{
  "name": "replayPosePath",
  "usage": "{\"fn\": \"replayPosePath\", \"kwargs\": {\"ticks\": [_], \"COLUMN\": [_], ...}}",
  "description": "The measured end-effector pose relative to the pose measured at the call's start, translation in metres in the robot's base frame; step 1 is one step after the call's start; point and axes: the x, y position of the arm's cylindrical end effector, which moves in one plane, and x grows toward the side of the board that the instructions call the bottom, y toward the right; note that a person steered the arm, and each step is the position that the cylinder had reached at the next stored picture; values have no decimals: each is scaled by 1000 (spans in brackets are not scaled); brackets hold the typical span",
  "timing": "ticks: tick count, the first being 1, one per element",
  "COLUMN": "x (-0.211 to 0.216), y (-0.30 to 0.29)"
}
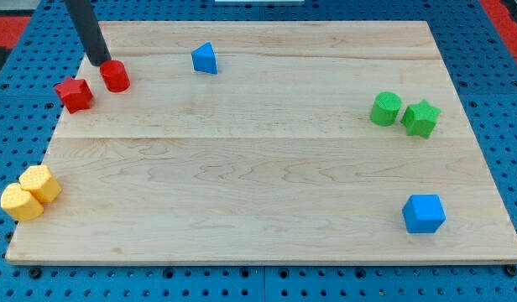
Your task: Place the blue triangle vertically to the top of the red circle
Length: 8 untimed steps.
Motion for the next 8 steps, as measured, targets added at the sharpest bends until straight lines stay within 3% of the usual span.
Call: {"fn": "replayPosePath", "kwargs": {"ticks": [3, 5, 6, 8], "x": [37, 31, 10, 35], "y": [39, 185, 199, 202]}}
